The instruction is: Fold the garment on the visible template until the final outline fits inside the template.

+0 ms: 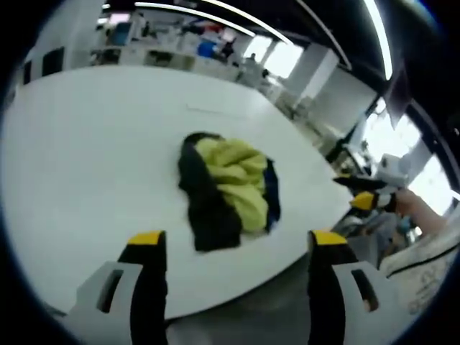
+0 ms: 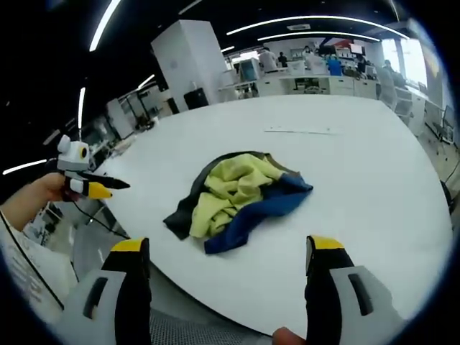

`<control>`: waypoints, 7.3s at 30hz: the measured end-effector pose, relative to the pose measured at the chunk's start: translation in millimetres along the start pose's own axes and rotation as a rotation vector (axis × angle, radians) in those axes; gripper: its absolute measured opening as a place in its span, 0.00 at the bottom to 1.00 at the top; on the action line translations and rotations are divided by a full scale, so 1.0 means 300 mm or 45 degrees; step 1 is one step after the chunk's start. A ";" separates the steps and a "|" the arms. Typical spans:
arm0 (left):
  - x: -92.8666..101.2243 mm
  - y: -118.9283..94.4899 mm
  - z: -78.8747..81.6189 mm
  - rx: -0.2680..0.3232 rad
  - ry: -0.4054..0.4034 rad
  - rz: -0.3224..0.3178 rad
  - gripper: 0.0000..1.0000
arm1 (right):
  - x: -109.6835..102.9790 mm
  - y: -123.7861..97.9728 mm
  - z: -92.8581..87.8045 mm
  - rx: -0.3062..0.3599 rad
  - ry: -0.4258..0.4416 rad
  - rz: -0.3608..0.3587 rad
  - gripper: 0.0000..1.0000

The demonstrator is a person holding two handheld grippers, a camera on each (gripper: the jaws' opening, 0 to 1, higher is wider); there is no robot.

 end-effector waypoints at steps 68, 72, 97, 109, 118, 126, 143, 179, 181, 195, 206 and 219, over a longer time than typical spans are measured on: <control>-0.089 0.097 0.176 -0.048 0.106 -0.005 0.73 | 0.108 0.071 0.073 0.014 -0.021 -0.002 0.69; -0.098 0.142 0.241 -0.035 0.134 -0.029 0.71 | 0.141 0.083 0.113 0.054 -0.032 0.005 0.56; -0.189 0.621 0.622 0.043 0.332 -0.108 0.40 | 0.359 0.263 0.272 0.095 -0.116 -0.091 0.05; -0.228 0.825 0.623 -0.135 0.417 -0.107 0.33 | 0.480 0.442 0.285 -0.022 -0.066 -0.125 0.19; -0.243 0.950 0.610 -0.266 0.439 -0.140 0.33 | 0.528 0.560 0.227 -0.123 0.023 -0.112 0.25; -0.242 1.011 0.577 -0.324 0.456 -0.165 0.32 | 0.565 0.627 0.213 -0.150 0.071 -0.127 0.24; -0.258 1.073 0.503 -0.452 0.471 -0.176 0.33 | 0.556 0.699 0.148 -0.249 0.077 -0.137 0.20; -0.208 0.848 0.549 -0.190 0.480 -0.149 0.00 | 0.469 0.593 0.264 0.025 0.107 -0.127 0.01; -0.183 0.795 0.573 -0.119 0.506 -0.143 0.00 | 0.447 0.551 0.312 0.098 0.092 -0.131 0.01; 0.048 0.372 0.694 0.228 0.796 -0.090 0.00 | 0.220 0.207 0.575 0.496 -0.035 -0.086 0.01; 0.235 0.059 0.716 0.517 0.915 -0.030 0.00 | 0.018 -0.086 0.704 0.783 -0.141 -0.061 0.01; 0.440 -0.214 0.698 0.777 1.053 -0.010 0.00 | -0.159 -0.386 0.784 1.035 -0.315 -0.083 0.01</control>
Point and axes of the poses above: the point that each gripper's makers call its tool centre point, and the gripper's own axes: y roughly forward along the fingers, x roughly to its right, z roughly out of its top, the point moved 4 cm from there along -y, roughly backward along the fingers, and after that the axes turned 1 degree about -z, right-handed, at the moved point
